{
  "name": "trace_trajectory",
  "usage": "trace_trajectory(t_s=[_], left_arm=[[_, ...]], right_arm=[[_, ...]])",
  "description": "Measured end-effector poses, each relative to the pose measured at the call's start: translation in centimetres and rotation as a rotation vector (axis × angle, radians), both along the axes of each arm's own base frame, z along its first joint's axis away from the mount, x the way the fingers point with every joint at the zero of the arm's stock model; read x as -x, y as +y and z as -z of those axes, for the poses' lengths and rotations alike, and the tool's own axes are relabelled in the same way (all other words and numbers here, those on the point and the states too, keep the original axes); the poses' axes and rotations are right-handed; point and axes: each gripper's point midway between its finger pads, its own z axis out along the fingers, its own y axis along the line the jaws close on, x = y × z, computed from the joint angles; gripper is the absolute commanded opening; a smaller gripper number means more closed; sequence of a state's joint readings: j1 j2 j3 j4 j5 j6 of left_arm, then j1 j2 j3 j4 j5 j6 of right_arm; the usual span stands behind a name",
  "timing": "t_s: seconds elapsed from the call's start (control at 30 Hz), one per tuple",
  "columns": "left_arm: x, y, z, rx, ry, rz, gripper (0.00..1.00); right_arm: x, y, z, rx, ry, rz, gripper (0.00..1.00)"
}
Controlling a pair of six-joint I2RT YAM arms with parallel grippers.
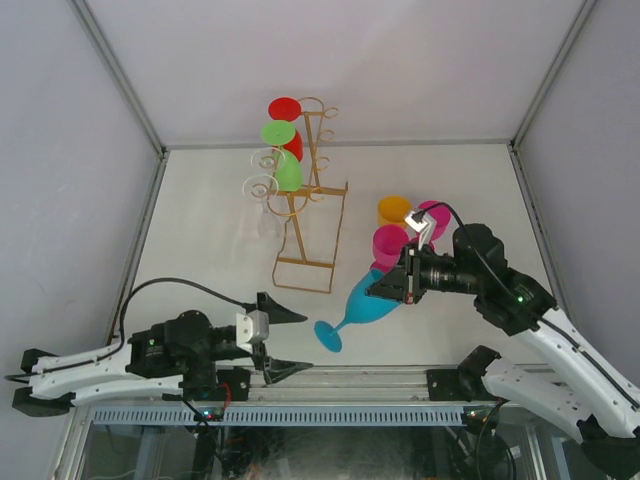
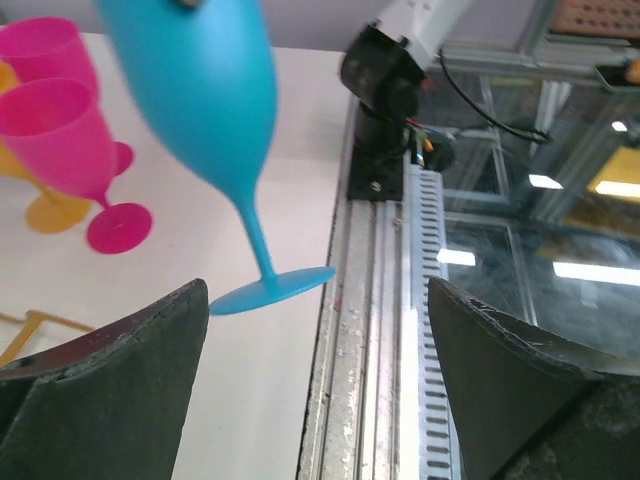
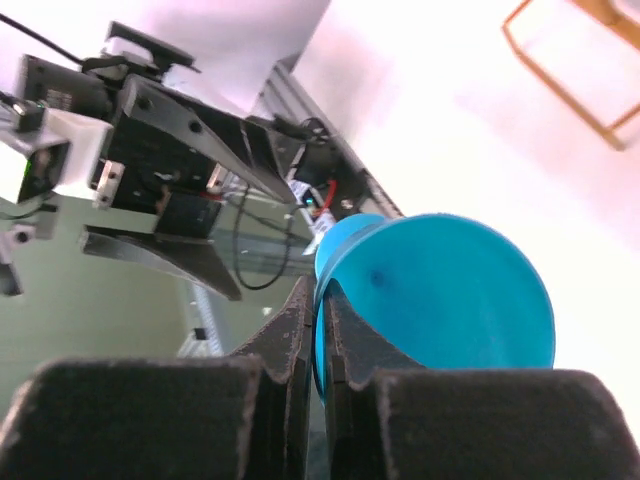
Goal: Take the wine glass off the wine glass rack
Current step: Place the wine glass at the center of the board.
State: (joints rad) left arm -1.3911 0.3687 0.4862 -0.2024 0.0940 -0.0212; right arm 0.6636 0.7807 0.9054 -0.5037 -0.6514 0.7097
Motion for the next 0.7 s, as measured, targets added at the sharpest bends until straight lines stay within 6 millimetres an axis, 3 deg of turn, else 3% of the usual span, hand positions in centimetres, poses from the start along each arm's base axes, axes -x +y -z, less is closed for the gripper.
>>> trace_trajectory(t_s=[0.07, 0.27, 0.4, 0.7], left_arm=[[-1.0, 0.3, -0.5, 0.024, 0.017, -0.065, 1.0], [-3.8, 1.1, -1.3, 0.073, 0.086, -0.255, 1.0], [-5.2, 1.8, -1.5, 0.106, 0.149, -0.365, 1.0], [-6.5, 2.4, -1.5, 0.134, 0.226, -0.468, 1.0]], right_arm=[[-0.1, -0.7, 0.3, 0.046, -0.05, 0.045, 0.0], [-0.3, -3.4, 2.3, 0.223, -0.156, 0.169, 0.0], [-1.8, -6.2, 3.4, 0.375, -0.179, 0.299, 0.0], [-5.4, -12.5, 7.3, 0.695, -0.198, 0.607, 0.0]])
